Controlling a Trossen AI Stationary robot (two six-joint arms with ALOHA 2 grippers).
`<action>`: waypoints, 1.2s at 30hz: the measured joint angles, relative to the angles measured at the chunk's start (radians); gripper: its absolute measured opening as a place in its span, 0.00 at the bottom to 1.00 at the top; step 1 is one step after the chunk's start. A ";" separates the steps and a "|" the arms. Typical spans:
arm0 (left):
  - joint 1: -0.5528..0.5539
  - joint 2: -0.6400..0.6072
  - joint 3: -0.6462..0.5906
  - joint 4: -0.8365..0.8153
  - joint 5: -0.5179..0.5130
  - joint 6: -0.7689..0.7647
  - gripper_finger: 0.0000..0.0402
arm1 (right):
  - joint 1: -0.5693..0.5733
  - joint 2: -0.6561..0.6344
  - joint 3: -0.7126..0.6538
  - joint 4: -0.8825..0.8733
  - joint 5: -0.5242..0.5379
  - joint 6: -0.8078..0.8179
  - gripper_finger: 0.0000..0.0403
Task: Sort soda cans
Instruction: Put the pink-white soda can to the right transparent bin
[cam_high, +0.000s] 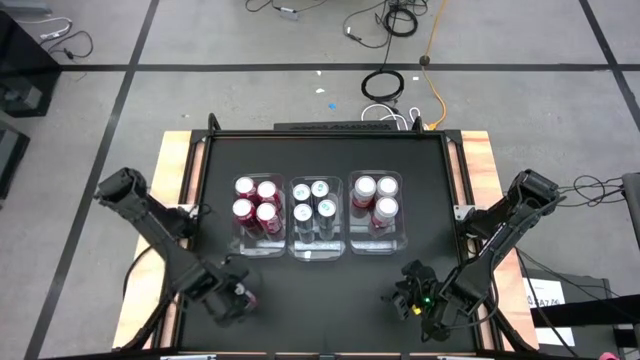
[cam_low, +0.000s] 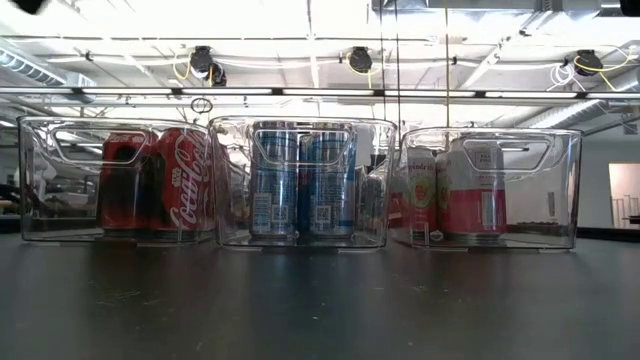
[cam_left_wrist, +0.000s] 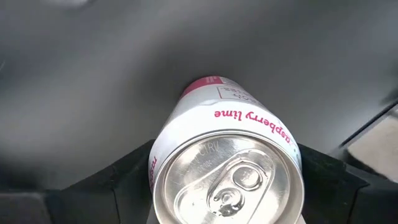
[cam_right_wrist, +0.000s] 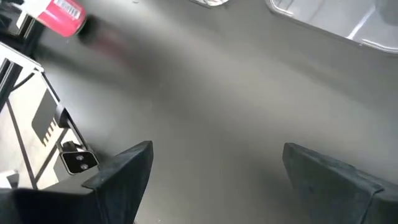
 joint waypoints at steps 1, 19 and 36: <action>0.025 0.000 0.000 0.011 0.000 0.027 0.77 | 0.000 0.000 0.000 0.000 -0.005 -0.005 0.87; 0.261 0.174 0.202 0.132 -0.002 0.400 0.77 | 0.034 0.000 0.000 -0.002 -0.018 -0.029 0.87; 0.400 0.625 0.860 -0.167 0.002 0.781 0.77 | 0.060 0.000 0.000 -0.001 -0.090 -0.046 0.87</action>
